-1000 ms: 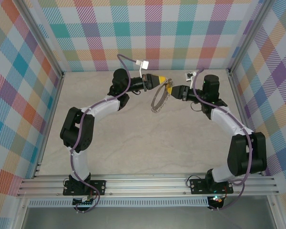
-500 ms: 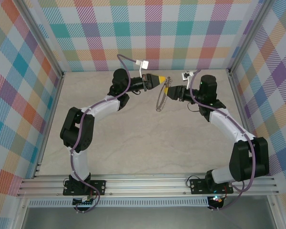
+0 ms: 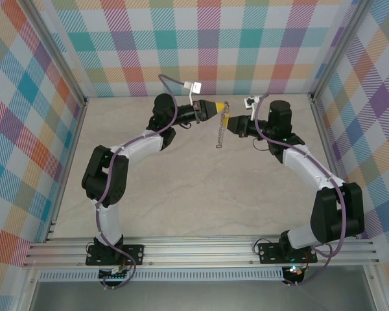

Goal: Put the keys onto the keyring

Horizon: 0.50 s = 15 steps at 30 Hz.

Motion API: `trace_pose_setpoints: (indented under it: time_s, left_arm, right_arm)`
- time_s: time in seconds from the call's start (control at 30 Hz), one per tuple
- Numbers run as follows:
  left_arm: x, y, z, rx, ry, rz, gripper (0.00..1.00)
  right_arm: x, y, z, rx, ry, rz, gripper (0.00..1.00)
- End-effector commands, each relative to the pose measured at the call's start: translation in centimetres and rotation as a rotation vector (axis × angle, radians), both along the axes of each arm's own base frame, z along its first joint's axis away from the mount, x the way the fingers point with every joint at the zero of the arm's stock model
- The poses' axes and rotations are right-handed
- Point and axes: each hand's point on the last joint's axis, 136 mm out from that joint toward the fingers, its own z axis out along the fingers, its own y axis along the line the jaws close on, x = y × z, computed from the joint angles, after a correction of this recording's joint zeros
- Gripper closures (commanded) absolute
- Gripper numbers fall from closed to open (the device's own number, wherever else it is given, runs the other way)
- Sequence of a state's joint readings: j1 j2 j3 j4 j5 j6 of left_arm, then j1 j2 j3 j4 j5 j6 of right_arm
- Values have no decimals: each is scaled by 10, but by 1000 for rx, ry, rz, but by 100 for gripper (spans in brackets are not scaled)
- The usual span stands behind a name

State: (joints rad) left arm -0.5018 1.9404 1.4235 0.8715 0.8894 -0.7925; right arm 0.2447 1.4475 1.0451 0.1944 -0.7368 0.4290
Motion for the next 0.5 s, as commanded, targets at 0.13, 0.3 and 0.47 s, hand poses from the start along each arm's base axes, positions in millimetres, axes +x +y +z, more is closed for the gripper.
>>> trace_pose_setpoints:
  time_s: [0.13,0.3,0.47]
  left_arm:
    - [-3,2,15,-10,-72,71,100]
    - [-3,2,15,-5,-76,89,100]
    - [-4,2,16,-10,-80,92,100]
  right_arm:
    - [-16,8,13,-15,-36,45,100]
    - [-22,14,13,-26,-39,58,100]
    - [-25,26,11,-33,-31,83,100]
